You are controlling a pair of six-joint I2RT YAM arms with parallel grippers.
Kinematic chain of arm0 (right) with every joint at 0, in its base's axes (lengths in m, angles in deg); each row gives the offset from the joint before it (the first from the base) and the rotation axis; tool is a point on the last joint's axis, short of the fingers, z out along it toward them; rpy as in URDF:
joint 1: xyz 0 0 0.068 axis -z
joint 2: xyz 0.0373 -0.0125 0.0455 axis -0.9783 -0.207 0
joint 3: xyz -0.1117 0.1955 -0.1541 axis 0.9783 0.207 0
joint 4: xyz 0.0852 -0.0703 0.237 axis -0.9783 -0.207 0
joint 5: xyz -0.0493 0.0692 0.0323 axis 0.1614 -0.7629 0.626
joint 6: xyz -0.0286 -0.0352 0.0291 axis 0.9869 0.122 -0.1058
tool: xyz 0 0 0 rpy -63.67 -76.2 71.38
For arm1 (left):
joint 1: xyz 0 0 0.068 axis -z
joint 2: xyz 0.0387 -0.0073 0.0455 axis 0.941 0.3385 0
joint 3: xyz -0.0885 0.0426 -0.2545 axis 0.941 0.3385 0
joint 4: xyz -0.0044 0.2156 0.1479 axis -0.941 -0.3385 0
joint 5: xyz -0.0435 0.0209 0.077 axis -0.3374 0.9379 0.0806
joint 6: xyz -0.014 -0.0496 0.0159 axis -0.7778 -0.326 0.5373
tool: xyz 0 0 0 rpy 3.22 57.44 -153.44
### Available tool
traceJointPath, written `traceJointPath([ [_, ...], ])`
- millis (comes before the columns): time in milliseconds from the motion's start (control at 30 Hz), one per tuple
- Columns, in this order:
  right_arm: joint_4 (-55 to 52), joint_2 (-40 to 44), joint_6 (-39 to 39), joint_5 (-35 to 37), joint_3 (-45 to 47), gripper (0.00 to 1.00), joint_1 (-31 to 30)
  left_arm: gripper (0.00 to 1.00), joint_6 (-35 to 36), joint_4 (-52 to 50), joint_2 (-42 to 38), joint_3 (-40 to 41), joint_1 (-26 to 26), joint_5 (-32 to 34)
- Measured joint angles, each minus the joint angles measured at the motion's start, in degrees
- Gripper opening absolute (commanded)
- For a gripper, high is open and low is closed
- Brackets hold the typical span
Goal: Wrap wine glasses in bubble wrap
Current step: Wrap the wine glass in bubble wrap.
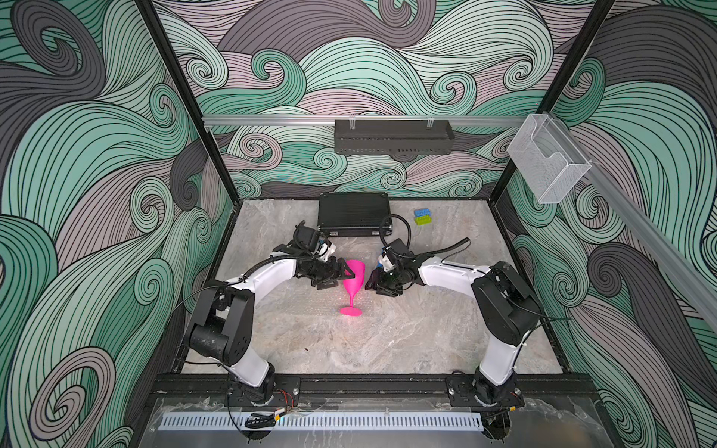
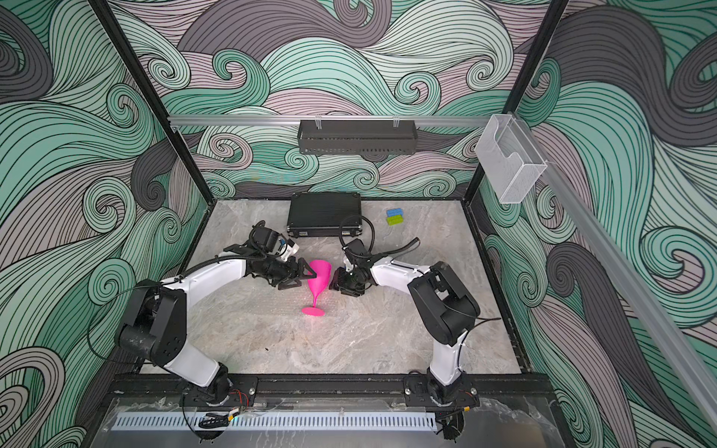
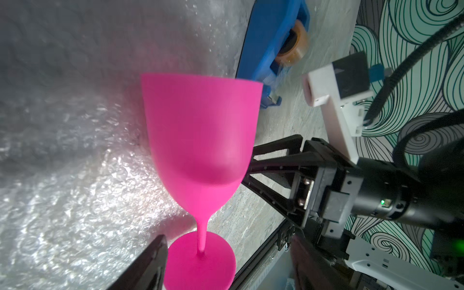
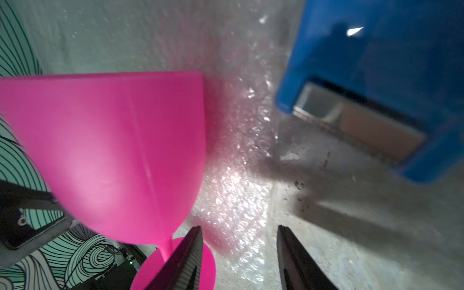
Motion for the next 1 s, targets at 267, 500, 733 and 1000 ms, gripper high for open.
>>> traceJointPath([
  [267, -0.7, -2.7, 1.4, -1.4, -6.3, 0.37, -0.7, 0.88, 2.2, -2.5, 3.7, -2.7, -2.5, 0.2],
  [500, -2.0, -4.5, 2.6, -2.6, -8.6, 0.36, -2.6, 0.89, 4.0, -5.1, 8.1, -6.7, -2.5, 1.0],
  [733, -2.7, -4.5, 3.5, -3.8, -9.3, 0.37, -2.9, 0.89, 5.3, -7.3, 11.4, -7.7, -2.8, 3.5],
  [1000, -5.0, -2.8, 5.1, -3.5, -8.4, 0.39, -2.5, 0.88, 6.6, -9.2, 13.1, -8.2, -3.3, 6.4],
])
